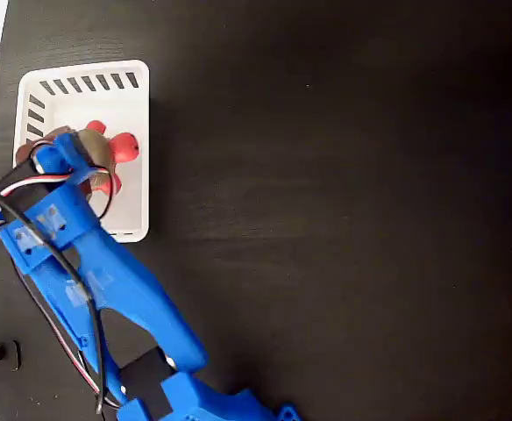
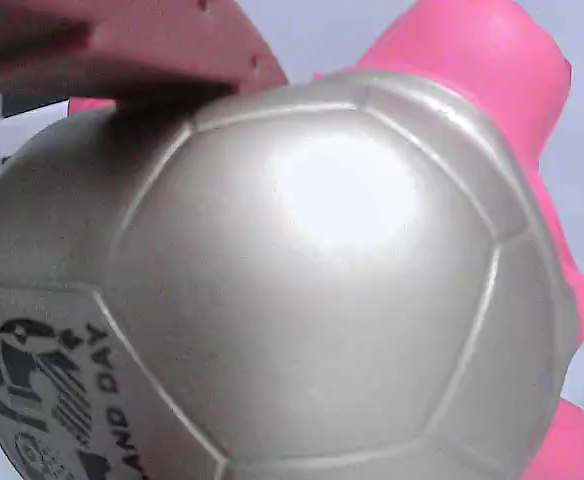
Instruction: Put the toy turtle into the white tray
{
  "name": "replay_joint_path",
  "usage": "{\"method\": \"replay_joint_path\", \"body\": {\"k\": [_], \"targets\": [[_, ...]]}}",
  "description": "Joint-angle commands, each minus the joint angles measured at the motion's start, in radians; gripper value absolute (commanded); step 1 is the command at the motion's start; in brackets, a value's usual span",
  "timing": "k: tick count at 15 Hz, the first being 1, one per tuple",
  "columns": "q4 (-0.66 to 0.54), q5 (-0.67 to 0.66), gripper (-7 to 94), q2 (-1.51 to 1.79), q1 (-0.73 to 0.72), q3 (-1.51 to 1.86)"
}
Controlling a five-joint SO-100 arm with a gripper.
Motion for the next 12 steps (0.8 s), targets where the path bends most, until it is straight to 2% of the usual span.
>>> {"method": "replay_joint_path", "body": {"k": [1, 3, 7, 11, 12], "targets": [[0.017, 0.009, 44, 0.04, -0.029, -0.057], [0.023, 0.014, 54, 0.04, -0.04, -0.057], [0.041, 0.021, 56, 0.04, -0.054, -0.057], [0.054, 0.025, 54, 0.043, -0.055, -0.069], [0.064, 0.023, 45, 0.048, -0.054, -0.089]]}}
